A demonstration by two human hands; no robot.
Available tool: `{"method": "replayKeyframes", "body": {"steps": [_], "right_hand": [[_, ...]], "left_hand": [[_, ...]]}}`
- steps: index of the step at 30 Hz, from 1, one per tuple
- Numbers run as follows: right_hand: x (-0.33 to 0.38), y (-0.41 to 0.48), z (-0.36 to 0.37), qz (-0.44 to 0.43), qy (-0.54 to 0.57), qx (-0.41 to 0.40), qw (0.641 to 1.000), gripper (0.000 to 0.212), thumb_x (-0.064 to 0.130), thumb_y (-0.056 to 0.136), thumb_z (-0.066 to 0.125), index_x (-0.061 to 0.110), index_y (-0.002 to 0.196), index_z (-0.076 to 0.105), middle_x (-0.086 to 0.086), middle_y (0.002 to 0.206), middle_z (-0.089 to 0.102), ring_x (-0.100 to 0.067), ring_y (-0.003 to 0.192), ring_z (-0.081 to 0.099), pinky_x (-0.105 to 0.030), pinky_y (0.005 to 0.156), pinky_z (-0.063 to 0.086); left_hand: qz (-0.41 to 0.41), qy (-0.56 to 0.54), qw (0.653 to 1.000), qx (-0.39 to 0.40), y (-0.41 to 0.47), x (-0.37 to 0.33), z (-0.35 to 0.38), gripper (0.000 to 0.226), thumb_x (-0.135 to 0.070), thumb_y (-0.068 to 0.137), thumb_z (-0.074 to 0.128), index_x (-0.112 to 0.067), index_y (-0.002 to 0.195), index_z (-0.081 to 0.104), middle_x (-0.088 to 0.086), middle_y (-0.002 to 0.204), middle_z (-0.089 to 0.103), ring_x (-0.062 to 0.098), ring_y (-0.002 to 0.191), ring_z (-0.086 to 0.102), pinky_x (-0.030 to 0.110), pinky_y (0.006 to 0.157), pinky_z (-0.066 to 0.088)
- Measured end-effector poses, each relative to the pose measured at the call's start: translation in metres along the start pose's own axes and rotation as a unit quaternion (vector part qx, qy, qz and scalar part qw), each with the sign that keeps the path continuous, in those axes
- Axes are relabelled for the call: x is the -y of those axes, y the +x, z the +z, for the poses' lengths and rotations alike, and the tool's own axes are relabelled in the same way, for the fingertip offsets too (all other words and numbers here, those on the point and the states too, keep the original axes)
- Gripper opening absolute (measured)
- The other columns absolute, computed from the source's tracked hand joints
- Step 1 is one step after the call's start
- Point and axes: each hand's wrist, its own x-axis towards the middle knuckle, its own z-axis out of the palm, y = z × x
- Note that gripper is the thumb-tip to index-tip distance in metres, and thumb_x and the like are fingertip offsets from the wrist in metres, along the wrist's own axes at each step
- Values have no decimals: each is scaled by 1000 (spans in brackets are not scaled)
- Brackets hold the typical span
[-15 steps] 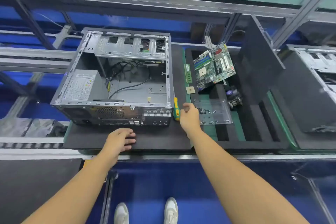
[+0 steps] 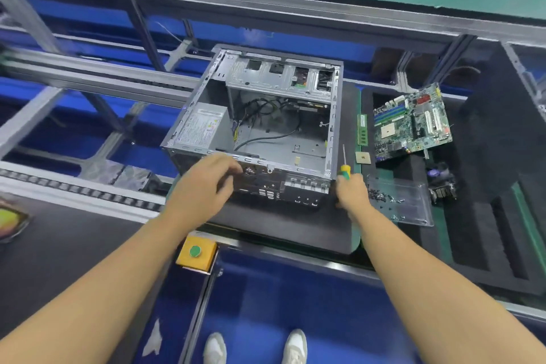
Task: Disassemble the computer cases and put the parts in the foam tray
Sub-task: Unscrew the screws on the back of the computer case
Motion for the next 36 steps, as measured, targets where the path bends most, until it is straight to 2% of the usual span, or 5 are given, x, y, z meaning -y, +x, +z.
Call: {"method": "replayKeyframes", "body": {"steps": [3,8,15,25,36], "right_hand": [[8,-31,-11,-28,99,-29,994,17,24,98,43,10,107,49,-8,81,56,-22,65,49,-32,57,39],[43,-98,-33,-85,289,-28,953,13,27,101,46,19,93,52,1,73,55,-10,51,44,-26,41,35],[64,-183,-10,-85,425,51,900,2,16,101,43,18,102,45,-3,67,64,-24,46,55,-33,43,49],[69,-252,80,-54,293,195,935,18,42,104,45,27,108,54,2,61,55,-17,43,46,-25,41,39],[60,-272,117,-35,270,210,939,13,35,104,45,32,107,57,5,65,59,-15,45,48,-24,40,40]], "left_hand": [[23,82,995,-50,23,17,-27,35,-18,82,75,-17,115,66,4,129,56,26,115,54,46,95,43],[-29,224,965,133,57,74,-59,63,-58,75,77,-42,133,58,-1,163,20,31,147,21,58,113,27],[-87,14,981,175,44,106,-49,39,-27,95,66,-35,132,57,5,164,19,43,145,20,55,118,20],[-95,19,987,126,5,67,-31,46,-21,97,62,-33,141,54,2,163,25,46,136,31,47,117,25],[-95,129,980,121,2,64,-24,51,-55,93,58,-47,142,47,-12,159,33,39,135,39,49,98,51]]}}
